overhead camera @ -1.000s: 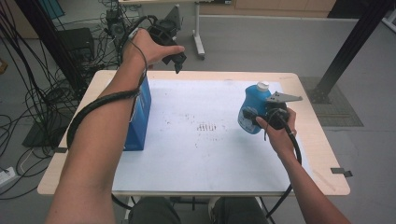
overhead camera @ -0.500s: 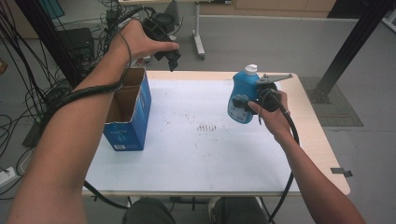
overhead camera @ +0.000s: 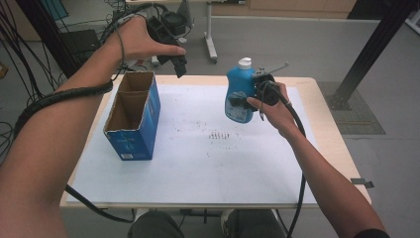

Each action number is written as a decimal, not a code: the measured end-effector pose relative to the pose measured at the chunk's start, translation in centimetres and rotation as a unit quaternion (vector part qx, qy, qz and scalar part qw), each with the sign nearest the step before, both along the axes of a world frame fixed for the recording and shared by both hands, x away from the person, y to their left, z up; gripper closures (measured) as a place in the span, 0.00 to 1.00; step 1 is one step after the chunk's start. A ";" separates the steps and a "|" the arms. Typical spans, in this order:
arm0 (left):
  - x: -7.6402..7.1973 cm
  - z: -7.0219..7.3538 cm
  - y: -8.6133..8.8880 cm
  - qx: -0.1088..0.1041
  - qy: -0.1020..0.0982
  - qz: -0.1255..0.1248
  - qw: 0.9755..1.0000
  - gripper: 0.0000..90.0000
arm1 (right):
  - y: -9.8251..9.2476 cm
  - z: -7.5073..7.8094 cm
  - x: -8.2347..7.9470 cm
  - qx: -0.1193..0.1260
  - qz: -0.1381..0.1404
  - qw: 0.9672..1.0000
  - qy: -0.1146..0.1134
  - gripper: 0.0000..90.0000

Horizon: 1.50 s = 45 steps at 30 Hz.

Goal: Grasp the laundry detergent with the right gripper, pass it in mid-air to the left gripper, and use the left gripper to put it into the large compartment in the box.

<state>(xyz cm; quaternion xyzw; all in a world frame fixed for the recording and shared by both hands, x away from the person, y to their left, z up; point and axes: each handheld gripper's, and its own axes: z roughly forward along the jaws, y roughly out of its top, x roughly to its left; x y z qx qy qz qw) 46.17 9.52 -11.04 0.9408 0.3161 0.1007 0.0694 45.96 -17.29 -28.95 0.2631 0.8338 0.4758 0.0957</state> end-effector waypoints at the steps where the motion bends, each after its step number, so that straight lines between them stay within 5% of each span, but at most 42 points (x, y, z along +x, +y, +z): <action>1: -0.1 0.1 -0.1 0.001 0.002 -0.009 1.000 0.06 | 0.3 0.2 0.0 -0.003 0.005 1.000 0.000 0.49; 7: -0.7 0.5 -0.2 0.007 0.008 -0.045 0.999 0.06 | 2.5 1.2 0.1 -0.007 0.045 0.999 -0.003 0.49; 15: -1.8 1.1 -0.4 0.010 0.005 -0.084 0.996 0.06 | 5.2 2.2 0.2 -0.012 0.111 0.994 -0.010 0.49; 26: -2.9 1.1 -1.0 0.016 0.016 -0.108 0.994 0.06 | 8.4 1.3 -0.1 -0.018 0.176 0.984 -0.006 0.49; 45: -4.3 0.3 -2.6 0.032 0.037 -0.158 0.986 0.06 | 11.4 1.3 -1.4 0.012 0.265 0.964 -0.023 0.49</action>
